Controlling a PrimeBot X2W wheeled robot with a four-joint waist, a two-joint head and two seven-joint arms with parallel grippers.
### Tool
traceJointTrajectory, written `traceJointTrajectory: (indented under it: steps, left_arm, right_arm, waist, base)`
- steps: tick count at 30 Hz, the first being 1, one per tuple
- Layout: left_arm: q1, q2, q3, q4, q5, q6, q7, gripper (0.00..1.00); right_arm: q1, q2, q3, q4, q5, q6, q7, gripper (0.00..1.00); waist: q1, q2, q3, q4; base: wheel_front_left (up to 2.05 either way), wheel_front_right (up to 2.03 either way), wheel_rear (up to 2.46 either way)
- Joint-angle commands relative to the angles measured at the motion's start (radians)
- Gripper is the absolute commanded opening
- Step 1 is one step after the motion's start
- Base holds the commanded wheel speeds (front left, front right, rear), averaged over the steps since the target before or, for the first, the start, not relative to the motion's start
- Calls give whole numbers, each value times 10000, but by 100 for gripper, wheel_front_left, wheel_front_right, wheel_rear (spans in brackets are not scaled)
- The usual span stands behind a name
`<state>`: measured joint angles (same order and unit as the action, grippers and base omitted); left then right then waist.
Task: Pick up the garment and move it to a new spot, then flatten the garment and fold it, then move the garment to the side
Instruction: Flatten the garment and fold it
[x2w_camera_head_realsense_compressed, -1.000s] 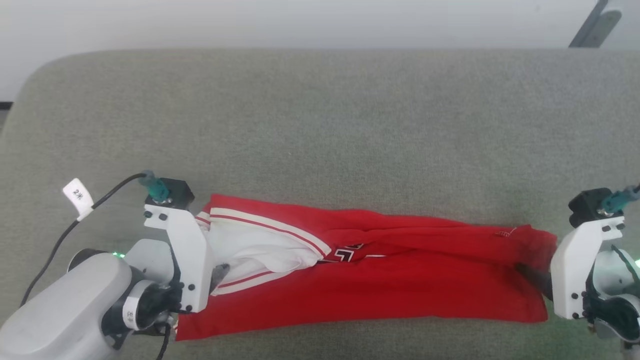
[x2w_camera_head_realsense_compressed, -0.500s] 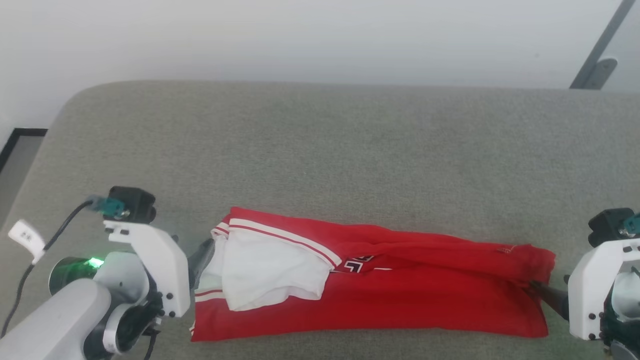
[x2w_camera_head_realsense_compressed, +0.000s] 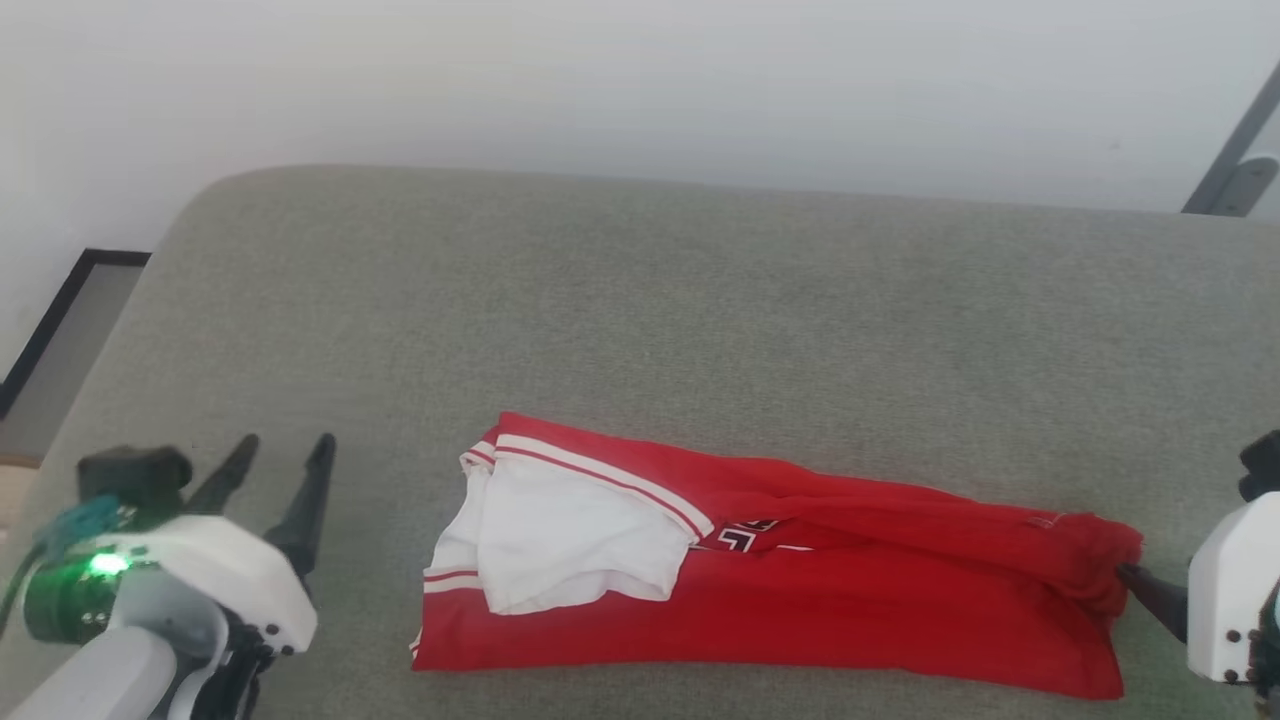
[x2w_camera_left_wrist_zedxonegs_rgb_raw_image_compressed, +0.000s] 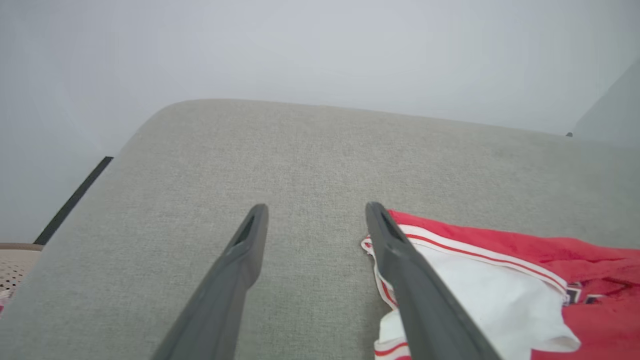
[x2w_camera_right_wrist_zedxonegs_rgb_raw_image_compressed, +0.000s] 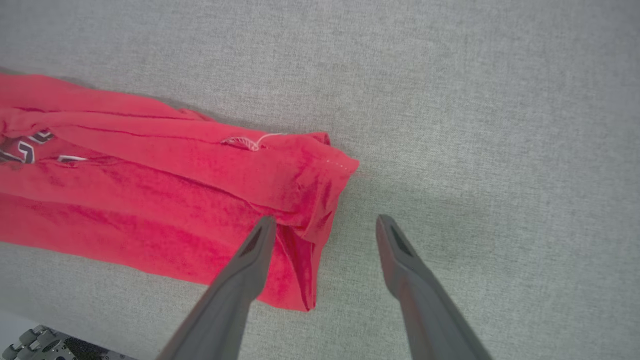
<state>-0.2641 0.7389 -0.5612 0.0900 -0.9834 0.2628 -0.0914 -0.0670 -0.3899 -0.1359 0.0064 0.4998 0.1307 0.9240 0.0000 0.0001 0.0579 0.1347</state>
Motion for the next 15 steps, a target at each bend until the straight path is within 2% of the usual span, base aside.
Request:
traceJointTrajectory:
  steps: [1, 7, 12, 15]
  left_arm:
    - [161, -66, 114, 55, 55, -78, -302, 100]
    - [681, -359, 564, 572, 216, -271, -1483, 100]
    - [929, -757, 1118, 935, 711, -589, -1733, 100]
    - [1075, -1144, 1768, 956, 1218, -788, -1752, 100]
  right_arm:
    - [-93, -25, -60, 112, -46, 2, -7, 100]
    - [-215, -85, -51, 926, 128, 2, 97, 100]
    - [-461, 1, 169, 1805, 435, 2, -119, 100]
    - [-648, 37, 372, 2344, 642, 0, -231, 100]
  waist:
    - [0, -1, 51, 68]
    - [0, -1, 244, 332]
    - [0, -1, 391, 551]
    - [0, -1, 455, 667]
  base:
    - [0, 0, 0]
    - [0, 0, 0]
    - [0, 0, 0]
    - [0, 0, 0]
